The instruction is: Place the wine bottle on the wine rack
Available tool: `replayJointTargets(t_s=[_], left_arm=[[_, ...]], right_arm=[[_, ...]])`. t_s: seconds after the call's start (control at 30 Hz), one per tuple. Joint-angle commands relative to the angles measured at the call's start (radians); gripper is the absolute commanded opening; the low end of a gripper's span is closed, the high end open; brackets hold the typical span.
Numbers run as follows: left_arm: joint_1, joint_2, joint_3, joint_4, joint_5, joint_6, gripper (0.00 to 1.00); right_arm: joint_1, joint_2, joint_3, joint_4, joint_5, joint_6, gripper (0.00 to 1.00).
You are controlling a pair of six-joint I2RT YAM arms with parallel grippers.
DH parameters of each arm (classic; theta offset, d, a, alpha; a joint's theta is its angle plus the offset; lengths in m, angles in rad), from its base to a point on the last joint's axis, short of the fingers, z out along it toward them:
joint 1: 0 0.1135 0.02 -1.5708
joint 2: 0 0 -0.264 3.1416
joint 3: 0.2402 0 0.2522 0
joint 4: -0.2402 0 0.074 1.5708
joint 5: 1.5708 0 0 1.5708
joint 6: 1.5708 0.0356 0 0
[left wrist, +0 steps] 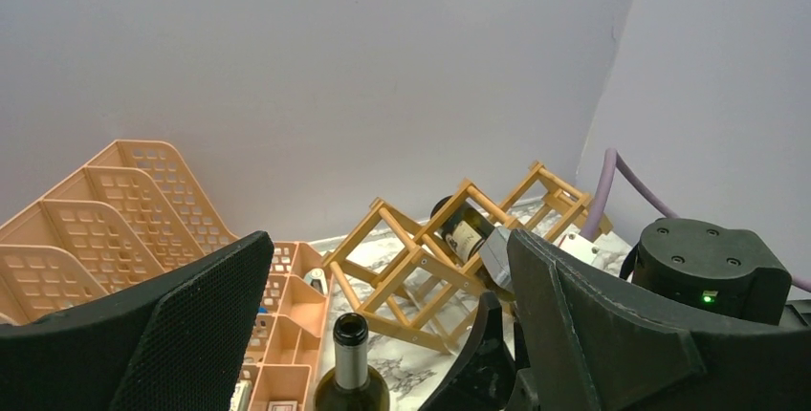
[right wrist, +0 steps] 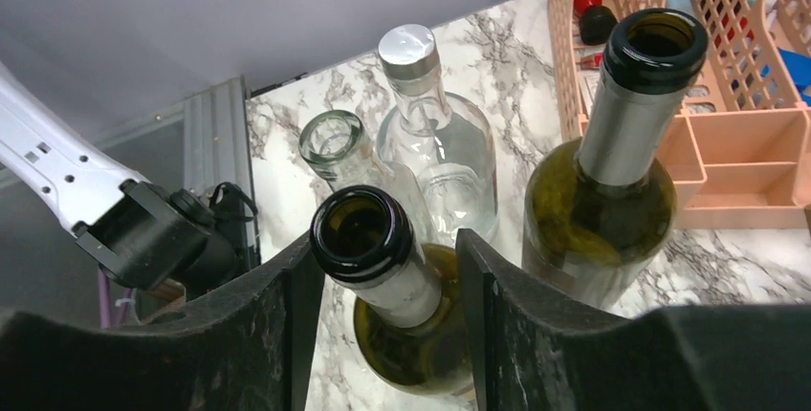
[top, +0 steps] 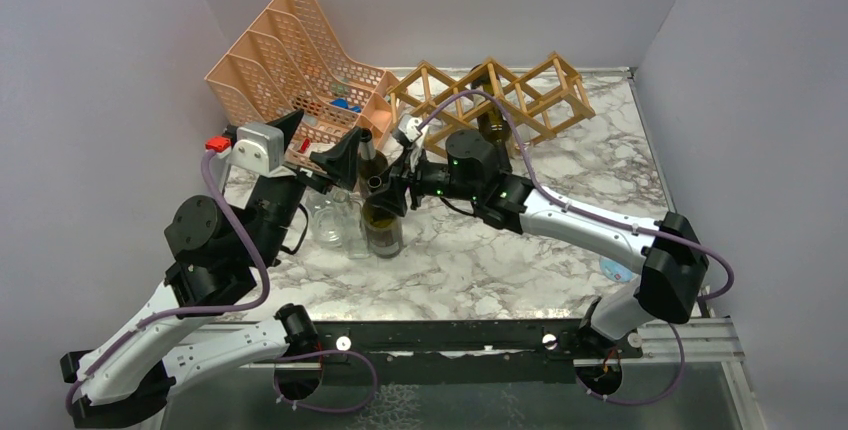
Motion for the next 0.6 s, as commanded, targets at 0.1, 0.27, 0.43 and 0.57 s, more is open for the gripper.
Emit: replayJointTargets(t_s=[0.1,0.27,0.43,0.57], left_arm=[[0.001,-0.005,-0.023,0.016,-0.030,0.009,0.98],[0.001,-0.003,-0.032,0.004,-0.027,0.000,0.98],[0.001,-0.002,-0.040,-0.004,-0.010,-0.004,0.98],[0.000,0.013,-0.061,-0.009,0.040,-0.007,0.99]], right_arm=[[0.008,0.036,0.032,0.069,-0.079,-0.060,0.34],[0.008,-0.002,0.012,0.074,-0.039,-0.081,0.13],[0.008,-0.116,-0.050,0.060,0.063,-0.120,0.08],[0.008,-0.231,-0.107,0.024,0.156,-0.147,0.05]])
